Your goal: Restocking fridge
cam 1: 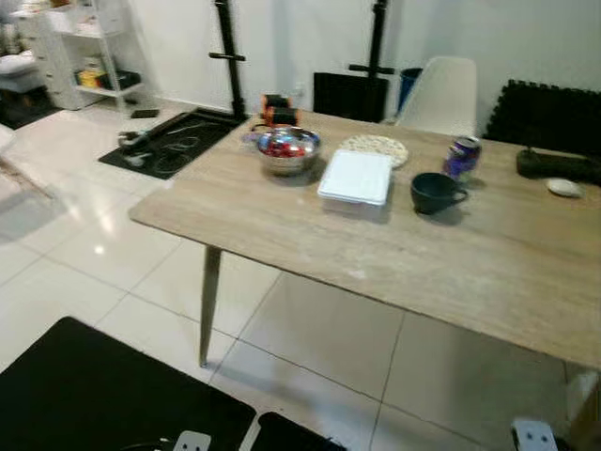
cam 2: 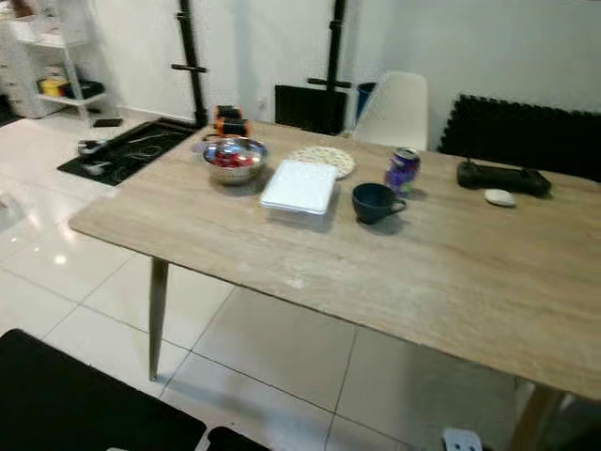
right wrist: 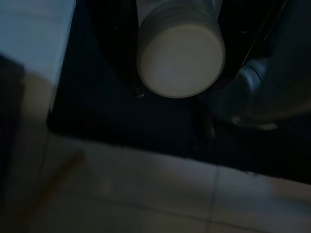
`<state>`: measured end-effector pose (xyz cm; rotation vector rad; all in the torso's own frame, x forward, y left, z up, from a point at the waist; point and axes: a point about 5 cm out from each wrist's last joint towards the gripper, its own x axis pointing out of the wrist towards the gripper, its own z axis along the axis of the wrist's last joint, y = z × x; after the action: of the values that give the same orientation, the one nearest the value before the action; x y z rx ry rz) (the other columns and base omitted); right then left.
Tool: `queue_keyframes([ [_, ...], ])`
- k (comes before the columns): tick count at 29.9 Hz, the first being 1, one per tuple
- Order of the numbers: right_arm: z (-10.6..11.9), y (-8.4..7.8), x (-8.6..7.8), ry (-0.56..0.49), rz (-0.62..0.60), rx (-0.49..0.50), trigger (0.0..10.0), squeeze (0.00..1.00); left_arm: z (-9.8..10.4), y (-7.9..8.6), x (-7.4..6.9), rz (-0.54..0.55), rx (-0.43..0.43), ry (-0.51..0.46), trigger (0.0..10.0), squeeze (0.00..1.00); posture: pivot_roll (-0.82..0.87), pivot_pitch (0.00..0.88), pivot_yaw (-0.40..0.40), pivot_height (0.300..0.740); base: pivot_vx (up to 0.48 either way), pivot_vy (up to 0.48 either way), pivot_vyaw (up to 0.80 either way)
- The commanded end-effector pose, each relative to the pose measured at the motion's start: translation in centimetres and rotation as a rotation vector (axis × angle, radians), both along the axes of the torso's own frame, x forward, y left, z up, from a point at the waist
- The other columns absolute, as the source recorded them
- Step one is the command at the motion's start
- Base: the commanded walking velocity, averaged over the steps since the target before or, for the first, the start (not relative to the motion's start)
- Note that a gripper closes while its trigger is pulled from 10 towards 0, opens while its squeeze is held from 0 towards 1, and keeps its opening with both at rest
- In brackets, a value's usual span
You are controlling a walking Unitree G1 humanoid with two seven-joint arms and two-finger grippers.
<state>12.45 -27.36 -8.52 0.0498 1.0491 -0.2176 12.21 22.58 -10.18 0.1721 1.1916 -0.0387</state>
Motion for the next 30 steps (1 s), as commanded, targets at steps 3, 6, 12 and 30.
queue_keyframes([
  [3,-0.6,0.5,-1.1,0.045,-0.011,-0.017,10.0,0.0,-0.2,-0.4,-0.2,-0.005,0.0,0.013,10.0,0.0,-0.03,0.0,-0.001,0.74,0.0,0.0,0.0],
  [6,-0.8,0.7,-1.5,0.058,-0.014,-0.02,10.0,0.0,-0.2,-0.3,-0.2,-0.003,0.0,0.012,10.0,0.0,-0.03,0.0,-0.002,0.74,0.0,0.0,0.0],
  [12,-0.9,0.8,-1.6,0.058,-0.037,-0.035,10.0,0.0,-0.2,-0.4,-0.4,0.001,-0.002,0.017,10.0,0.0,-0.03,0.0,0.0,0.74,0.0,0.0,0.0],
  [30,-0.9,0.8,-1.8,0.07,-0.034,-0.054,10.0,0.0,-0.3,-0.5,-0.4,-0.003,-0.003,0.024,10.0,0.0,-0.03,0.0,0.001,0.74,0.0,0.0,0.0],
])
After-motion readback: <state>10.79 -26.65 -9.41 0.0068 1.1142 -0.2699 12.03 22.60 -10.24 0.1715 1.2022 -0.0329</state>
